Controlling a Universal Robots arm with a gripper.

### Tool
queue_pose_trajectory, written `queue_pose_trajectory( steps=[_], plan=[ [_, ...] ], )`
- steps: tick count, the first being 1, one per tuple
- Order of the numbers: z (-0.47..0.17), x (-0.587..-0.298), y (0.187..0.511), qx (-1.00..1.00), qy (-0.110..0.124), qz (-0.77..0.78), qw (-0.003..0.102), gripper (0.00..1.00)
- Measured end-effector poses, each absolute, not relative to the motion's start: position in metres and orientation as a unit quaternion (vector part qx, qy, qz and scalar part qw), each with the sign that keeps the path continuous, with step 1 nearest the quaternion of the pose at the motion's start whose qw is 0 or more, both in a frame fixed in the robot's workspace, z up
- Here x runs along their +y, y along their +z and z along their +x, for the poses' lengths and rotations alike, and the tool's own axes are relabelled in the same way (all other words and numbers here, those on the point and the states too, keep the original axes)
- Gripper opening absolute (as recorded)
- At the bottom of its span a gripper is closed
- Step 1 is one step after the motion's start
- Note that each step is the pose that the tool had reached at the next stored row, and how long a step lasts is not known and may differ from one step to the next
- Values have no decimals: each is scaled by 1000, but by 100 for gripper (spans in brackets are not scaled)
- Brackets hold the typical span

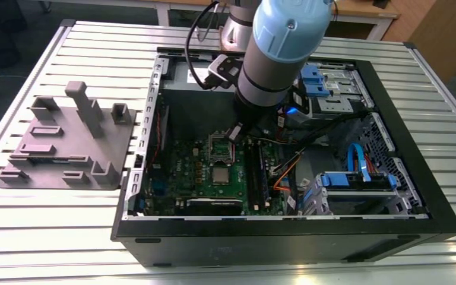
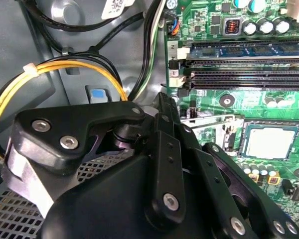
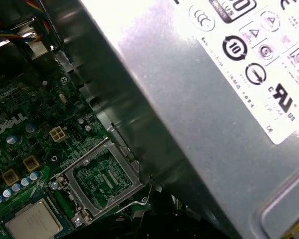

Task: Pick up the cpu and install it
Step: 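Close the cpu cover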

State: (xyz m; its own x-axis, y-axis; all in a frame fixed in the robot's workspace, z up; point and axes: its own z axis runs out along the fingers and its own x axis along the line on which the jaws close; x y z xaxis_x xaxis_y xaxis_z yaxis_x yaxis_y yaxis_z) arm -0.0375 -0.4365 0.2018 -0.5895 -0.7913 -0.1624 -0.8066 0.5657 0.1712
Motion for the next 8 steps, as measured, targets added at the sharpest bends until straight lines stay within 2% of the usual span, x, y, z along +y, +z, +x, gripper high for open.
queue_pose_trajectory(
  steps=[8],
  plan=[
    [-38, -436, 202, 886, 95, -452, 24, 10]
  ],
)
